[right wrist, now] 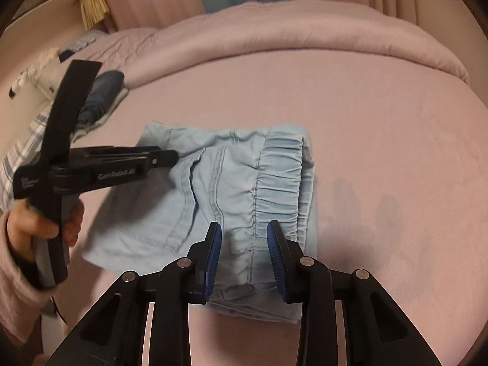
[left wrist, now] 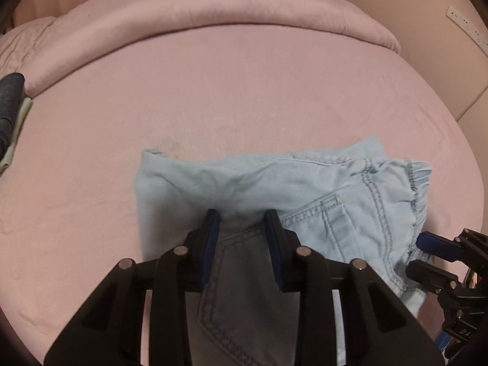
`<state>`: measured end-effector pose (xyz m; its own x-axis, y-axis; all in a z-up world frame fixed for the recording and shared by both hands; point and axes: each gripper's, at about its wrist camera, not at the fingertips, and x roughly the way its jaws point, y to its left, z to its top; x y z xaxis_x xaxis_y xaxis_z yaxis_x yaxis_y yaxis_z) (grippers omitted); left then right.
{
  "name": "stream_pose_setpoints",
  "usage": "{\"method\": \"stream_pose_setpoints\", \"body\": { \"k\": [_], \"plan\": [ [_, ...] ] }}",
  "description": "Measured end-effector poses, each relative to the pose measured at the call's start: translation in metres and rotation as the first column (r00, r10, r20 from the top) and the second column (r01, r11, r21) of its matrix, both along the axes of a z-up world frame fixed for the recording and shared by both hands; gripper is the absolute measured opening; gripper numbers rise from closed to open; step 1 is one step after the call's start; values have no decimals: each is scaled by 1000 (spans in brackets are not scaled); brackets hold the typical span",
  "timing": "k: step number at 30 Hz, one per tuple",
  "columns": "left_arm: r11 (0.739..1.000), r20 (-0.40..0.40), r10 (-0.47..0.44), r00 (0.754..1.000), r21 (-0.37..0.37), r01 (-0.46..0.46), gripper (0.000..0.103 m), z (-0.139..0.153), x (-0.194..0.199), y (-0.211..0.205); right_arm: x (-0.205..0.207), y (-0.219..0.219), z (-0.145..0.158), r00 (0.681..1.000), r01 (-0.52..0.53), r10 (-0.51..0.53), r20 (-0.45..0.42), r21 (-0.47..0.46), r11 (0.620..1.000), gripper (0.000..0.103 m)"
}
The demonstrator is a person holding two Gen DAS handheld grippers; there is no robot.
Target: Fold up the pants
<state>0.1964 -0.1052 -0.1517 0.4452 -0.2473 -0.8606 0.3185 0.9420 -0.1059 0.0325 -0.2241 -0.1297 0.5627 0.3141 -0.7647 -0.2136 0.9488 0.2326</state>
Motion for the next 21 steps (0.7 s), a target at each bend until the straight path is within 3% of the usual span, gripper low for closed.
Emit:
{"method": "stream_pose_setpoints", "body": {
  "k": [5, 11, 14, 16, 21],
  "plan": [
    [999, -10, 14, 1000, -44, -15, 31, 6, -1, 9, 2, 1, 4, 1000, 17, -17, -20, 11, 1000, 35],
    [990, 24, 21, 999, -137, -18, 30, 24, -55, 42, 2, 25, 31, 995, -75, 70, 75, 63, 995, 35],
    [980, 6, 22, 1000, -199, -20, 29, 18, -91, 63, 15, 45, 12, 993, -117, 117, -9, 15, 993, 35],
    [980, -4, 18, 1000, -198, -18, 28, 11, -105, 66, 26, 56, -11, 986, -134, 130, -103, -37, 990, 35],
    [969, -1, 23, 1000, -248, -23, 27, 3, -125, 74, 43, 63, 3, 980, -125, 120, -156, -19, 992, 35]
  ]
}}
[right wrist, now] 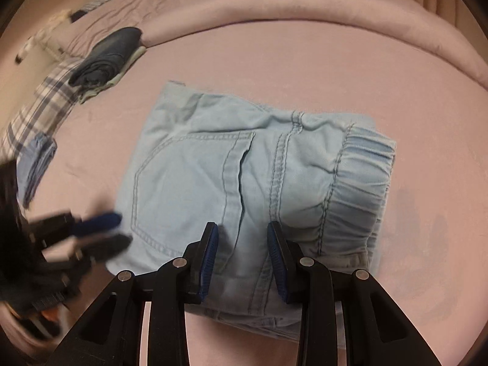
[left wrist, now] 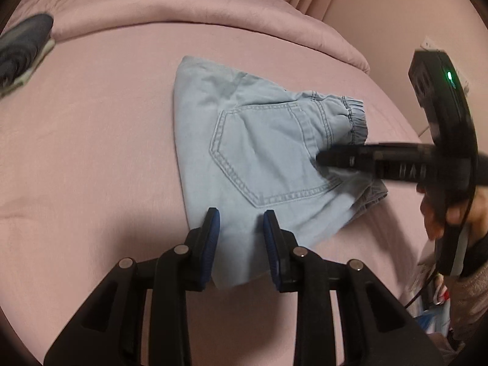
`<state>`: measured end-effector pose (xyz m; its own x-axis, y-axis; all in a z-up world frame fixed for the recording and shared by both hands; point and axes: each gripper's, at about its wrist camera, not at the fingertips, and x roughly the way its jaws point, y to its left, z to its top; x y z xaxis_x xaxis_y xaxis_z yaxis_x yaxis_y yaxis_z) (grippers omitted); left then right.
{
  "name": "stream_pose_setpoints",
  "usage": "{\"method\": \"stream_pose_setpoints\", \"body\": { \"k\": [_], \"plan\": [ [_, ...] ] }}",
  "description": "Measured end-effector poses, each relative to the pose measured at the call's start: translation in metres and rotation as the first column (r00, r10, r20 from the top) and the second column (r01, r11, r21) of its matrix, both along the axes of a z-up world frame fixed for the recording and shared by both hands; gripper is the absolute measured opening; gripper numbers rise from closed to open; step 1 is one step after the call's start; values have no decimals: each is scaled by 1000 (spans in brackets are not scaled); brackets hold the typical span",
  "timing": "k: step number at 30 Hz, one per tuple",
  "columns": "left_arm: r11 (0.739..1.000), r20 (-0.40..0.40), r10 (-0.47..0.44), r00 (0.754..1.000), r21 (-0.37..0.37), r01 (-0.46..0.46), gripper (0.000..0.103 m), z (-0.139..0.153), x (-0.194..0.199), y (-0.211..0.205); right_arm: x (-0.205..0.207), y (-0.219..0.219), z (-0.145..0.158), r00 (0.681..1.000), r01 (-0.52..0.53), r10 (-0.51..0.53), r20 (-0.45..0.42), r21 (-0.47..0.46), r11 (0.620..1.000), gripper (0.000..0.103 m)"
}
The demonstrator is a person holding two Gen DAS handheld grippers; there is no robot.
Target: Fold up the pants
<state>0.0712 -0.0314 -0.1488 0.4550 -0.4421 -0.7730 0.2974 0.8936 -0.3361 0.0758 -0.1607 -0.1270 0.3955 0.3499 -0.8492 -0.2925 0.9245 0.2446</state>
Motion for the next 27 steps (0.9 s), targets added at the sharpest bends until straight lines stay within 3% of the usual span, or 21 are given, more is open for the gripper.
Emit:
{"method": "stream_pose_setpoints", "body": {
  "k": [5, 9, 11, 14, 15, 17, 20, 22, 24, 26, 27],
  "plan": [
    [1000, -7, -5, 1000, -21, 5, 27, -1, -15, 5, 10, 36, 27, 990, -111, 104, 99, 60, 992, 35],
    [998, -33, 14, 999, -65, -16, 26, -3, -18, 12, 47, 82, 23, 976, -184, 177, 127, 49, 982, 35],
    [998, -37, 17, 999, -62, -19, 26, -5, -19, 12, 63, 96, 16, 976, -193, 185, 120, 64, 979, 35],
    [1000, -25, 14, 1000, -21, -14, 26, -3, -20, 6, 91, 114, -14, 988, -152, 154, 29, -54, 987, 35],
    [1000, -27, 17, 999, -10, -17, 26, -3, -19, 3, 98, 111, -23, 992, -128, 127, -8, -10, 992, 35],
    [1000, -35, 18, 999, -15, -19, 27, -1, -20, 1, 94, 100, -14, 996, -87, 88, -9, 54, 995, 35],
    [1000, -32, 23, 999, -2, -23, 29, 3, -22, -2, 69, 74, 11, 998, -49, 45, 47, 91, 995, 35],
    [999, -32, 38, 999, 3, -38, 31, 7, -21, -4, 52, 49, 26, 997, -26, 15, 78, 144, 989, 41],
    [998, -33, 58, 998, -5, -58, 39, 11, -24, -4, 34, 14, 38, 994, 19, -39, 100, 197, 980, 56],
    [995, -29, 95, 995, -11, -95, 58, 14, -26, -1, 18, -17, 42, 991, 64, -90, 98, 241, 968, 63],
    [994, -31, 103, 994, -21, -104, 59, 14, -26, 0, 7, -39, 41, 988, 102, -130, 85, 270, 957, 65]
  ]
}}
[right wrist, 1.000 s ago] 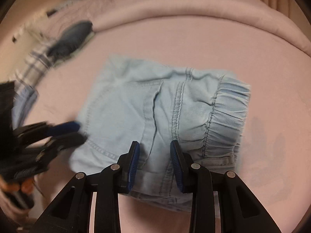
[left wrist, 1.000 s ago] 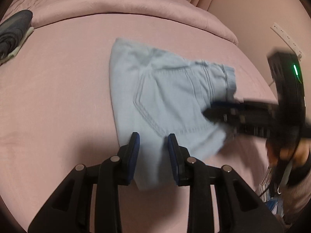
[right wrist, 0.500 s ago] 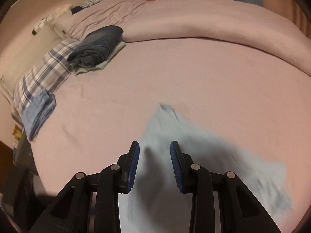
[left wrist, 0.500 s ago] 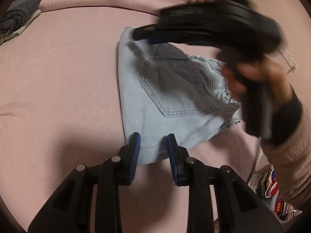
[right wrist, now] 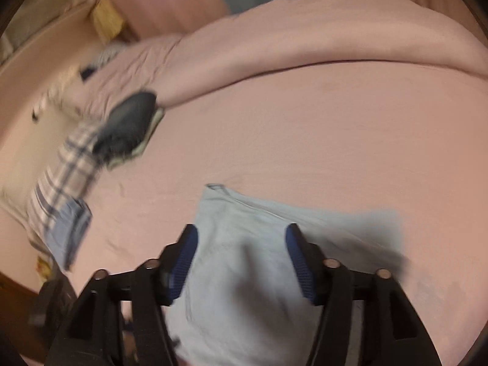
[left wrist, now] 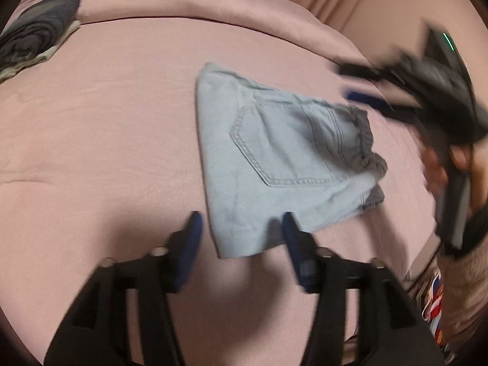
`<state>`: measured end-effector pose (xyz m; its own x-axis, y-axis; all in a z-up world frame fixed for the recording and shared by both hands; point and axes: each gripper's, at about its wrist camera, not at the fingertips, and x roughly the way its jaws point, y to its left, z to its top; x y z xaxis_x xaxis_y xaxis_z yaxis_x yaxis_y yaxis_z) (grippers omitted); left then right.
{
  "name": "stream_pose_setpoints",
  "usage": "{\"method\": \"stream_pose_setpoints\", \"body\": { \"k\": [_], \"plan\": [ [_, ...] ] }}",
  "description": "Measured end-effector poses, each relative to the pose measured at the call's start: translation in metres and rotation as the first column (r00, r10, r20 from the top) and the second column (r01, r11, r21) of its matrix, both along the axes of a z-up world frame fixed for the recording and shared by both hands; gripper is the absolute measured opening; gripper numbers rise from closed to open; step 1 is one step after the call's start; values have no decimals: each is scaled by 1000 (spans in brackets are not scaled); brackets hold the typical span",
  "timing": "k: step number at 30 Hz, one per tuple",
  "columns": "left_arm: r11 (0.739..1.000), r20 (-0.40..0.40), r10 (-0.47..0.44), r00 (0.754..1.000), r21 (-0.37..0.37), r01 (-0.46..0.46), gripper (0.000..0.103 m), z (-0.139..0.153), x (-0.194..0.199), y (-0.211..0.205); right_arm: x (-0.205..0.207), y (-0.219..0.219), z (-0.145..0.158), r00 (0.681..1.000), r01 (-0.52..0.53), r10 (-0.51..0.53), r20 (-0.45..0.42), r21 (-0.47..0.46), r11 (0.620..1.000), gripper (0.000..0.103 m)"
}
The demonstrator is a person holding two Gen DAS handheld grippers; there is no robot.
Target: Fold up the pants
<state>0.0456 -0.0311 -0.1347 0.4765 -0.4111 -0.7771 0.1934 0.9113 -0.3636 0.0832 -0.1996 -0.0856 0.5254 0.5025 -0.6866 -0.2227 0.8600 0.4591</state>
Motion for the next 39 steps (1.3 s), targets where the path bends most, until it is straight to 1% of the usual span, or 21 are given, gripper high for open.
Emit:
{"method": "stream_pose_setpoints", "body": {
  "k": [3, 4, 5, 7, 9, 11, 13, 15, 17, 20, 22, 25, 28, 31, 34, 39],
  "plan": [
    [999, -18, 27, 999, -41, -28, 59, 2, 6, 6, -19, -44, -13, 994, 92, -88, -57, 63, 994, 67],
    [998, -24, 33, 999, -56, -35, 61, 3, 7, 7, -24, -50, -18, 991, 118, -111, -78, 89, 989, 67],
    [995, -36, 34, 999, -88, -37, 63, 2, 10, 9, -29, -60, -25, 986, 144, -132, -102, 120, 982, 68],
    [989, -67, 31, 997, -143, -40, 67, -1, 15, 13, -42, -82, -41, 975, 190, -160, -151, 212, 959, 71],
    [981, -98, 45, 994, -181, -62, 68, -5, 22, 18, -47, -87, -57, 964, 226, -176, -199, 267, 937, 73],
    [979, -122, 56, 991, -189, -79, 68, -8, 31, 19, -54, -89, -75, 951, 250, -176, -254, 299, 921, 73],
    [974, -149, 58, 987, -210, -89, 68, -10, 34, 23, -54, -87, -86, 944, 248, -160, -290, 302, 921, 73],
    [969, -169, 55, 984, -229, -93, 68, -12, 35, 29, -52, -83, -93, 943, 230, -128, -306, 327, 917, 73],
    [966, -181, 52, 982, -238, -95, 68, -15, 39, 28, -45, -73, -94, 950, 203, -96, -299, 351, 914, 75],
    [961, -200, 49, 979, -256, -101, 68, -18, 43, 29, -33, -60, -93, 951, 171, -64, -303, 342, 924, 75],
    [955, -204, 49, 978, -276, -105, 67, -19, 49, 30, -28, -52, -91, 955, 148, -49, -291, 328, 933, 77],
    [946, -215, 47, 975, -304, -113, 66, -22, 59, 31, -20, -47, -91, 957, 137, -36, -288, 340, 930, 79],
    [945, -215, 42, 976, -310, -109, 66, -22, 66, 29, -15, -47, -92, 956, 132, -24, -291, 357, 925, 79],
    [955, -202, 31, 979, -283, -89, 66, -19, 71, 24, -8, -42, -91, 961, 107, -9, -277, 341, 934, 79],
    [967, -188, 20, 982, -247, -67, 66, -17, 77, 15, -3, -36, -90, 967, 79, 1, -254, 304, 949, 79],
    [976, -176, 5, 984, -211, -43, 66, -16, 85, 3, 8, -25, -88, 974, 66, -4, -228, 266, 962, 80]
  ]
}}
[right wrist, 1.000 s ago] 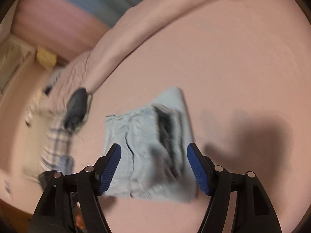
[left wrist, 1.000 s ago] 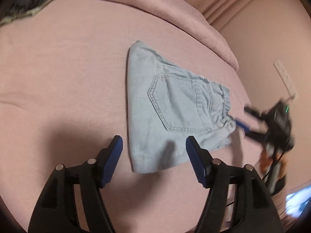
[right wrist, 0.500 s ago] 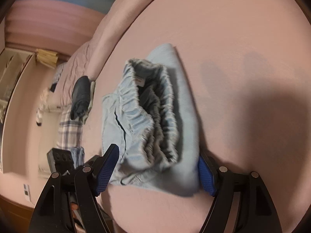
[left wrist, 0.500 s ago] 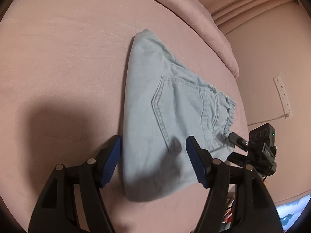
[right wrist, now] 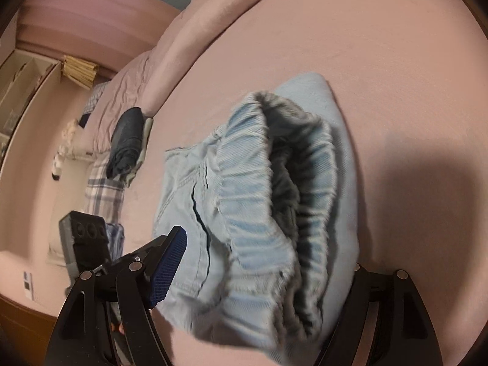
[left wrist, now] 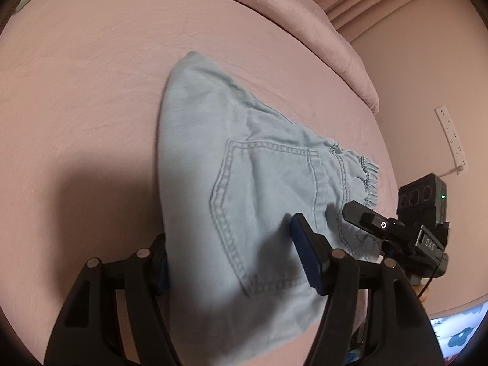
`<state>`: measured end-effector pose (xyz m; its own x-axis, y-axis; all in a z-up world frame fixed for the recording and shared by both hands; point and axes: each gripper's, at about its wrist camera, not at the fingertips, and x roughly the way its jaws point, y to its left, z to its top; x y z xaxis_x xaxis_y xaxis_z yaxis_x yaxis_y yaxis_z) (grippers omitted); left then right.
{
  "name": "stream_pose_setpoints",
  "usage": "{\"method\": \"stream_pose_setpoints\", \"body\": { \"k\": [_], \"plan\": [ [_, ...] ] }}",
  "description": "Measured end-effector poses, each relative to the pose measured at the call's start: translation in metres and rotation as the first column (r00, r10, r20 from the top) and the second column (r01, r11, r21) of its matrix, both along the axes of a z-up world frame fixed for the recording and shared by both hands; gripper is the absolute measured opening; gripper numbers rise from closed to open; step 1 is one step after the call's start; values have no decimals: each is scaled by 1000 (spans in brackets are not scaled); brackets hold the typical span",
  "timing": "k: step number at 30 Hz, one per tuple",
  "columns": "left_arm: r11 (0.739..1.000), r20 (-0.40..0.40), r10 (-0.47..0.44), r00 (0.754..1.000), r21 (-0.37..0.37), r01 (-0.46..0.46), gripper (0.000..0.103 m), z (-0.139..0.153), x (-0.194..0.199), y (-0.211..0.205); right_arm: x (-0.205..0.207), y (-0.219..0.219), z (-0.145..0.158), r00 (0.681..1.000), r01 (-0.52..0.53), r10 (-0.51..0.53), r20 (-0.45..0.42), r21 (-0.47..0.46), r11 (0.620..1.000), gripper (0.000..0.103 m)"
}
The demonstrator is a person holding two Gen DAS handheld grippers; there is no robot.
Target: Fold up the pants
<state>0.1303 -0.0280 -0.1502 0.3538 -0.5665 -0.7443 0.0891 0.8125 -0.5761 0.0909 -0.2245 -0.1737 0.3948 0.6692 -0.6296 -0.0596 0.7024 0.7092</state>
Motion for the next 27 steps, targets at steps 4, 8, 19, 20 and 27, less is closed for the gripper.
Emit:
{"method": "stream_pose_setpoints", "body": {
  "k": [4, 8, 19, 20, 27],
  "plan": [
    [998, 23, -17, 1000, 56, 16, 62, 5, -2, -7, 0, 3, 5, 1000, 9, -8, 10, -41, 999, 78],
    [991, 49, -24, 998, 135, 17, 42, 7, -7, -7, -8, 4, 16, 999, 21, -17, 47, -86, 996, 66],
    [981, 161, -30, 987, 195, -2, 18, 30, -30, 8, -26, 18, 50, 986, 17, 14, 166, -182, 983, 45],
    [980, 169, -29, 985, 198, -5, 18, 32, -31, 9, -26, 19, 51, 984, 13, 20, 174, -186, 983, 44],
    [972, 248, -13, 969, 229, -46, 18, 59, -36, 17, -26, 32, 77, 966, 2, 50, 252, -202, 979, 44]
  ]
}}
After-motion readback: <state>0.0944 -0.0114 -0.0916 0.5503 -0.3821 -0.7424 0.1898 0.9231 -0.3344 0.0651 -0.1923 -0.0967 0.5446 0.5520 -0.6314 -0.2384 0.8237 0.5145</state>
